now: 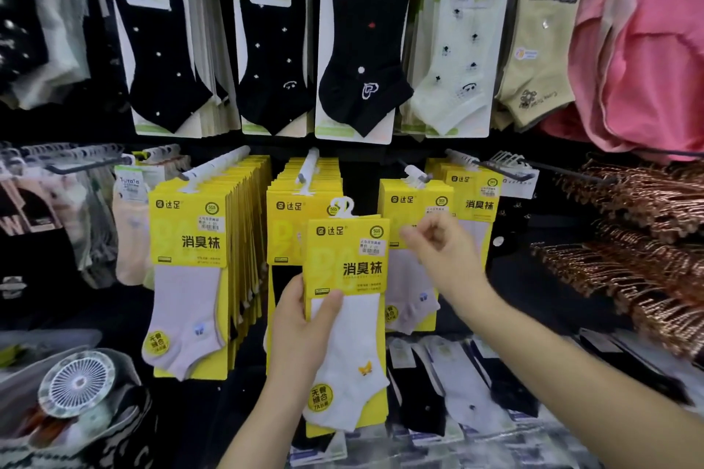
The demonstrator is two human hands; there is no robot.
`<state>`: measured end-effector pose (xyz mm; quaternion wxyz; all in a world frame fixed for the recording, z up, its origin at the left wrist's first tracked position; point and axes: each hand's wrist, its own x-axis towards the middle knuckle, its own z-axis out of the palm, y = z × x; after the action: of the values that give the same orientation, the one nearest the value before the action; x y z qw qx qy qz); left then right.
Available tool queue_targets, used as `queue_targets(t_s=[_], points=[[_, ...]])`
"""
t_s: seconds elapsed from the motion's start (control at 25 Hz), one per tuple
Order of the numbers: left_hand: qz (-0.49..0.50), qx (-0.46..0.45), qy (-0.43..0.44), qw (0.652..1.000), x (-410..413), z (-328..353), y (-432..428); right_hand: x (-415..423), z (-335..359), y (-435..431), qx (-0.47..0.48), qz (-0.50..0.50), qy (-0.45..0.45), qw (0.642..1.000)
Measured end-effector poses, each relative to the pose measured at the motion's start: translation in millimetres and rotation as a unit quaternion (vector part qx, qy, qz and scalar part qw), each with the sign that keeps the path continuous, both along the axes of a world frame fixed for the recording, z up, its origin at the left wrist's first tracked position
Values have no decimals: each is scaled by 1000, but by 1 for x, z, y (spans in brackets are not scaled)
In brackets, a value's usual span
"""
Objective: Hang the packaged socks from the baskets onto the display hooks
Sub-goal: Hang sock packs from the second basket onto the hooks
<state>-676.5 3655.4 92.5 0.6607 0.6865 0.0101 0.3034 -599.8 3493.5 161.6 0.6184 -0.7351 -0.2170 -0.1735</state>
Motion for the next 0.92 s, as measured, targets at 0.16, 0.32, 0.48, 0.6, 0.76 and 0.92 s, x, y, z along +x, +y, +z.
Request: queue_targets(t_s=[0.16, 0.32, 0.48, 0.6, 0.76, 0.92], points=[[-18, -11, -8, 1000, -1, 0, -8, -4, -10, 15, -32, 29, 43, 998], [-14, -27, -31, 999, -1, -2, -12, -3, -8, 5, 14, 27, 76, 997], [-4, -46, -26, 999, 1, -4, -8, 2, -3, -20, 44, -42, 78, 995], [3, -51, -30, 998, 2, -3, -4, 11, 7, -34, 66, -80, 62, 993], [13, -56, -39, 998, 0, -1, 4, 26, 18, -32, 55, -97, 70, 991], [29, -68, -42, 996, -1, 1, 12, 39, 15, -28, -7, -96, 69, 993]])
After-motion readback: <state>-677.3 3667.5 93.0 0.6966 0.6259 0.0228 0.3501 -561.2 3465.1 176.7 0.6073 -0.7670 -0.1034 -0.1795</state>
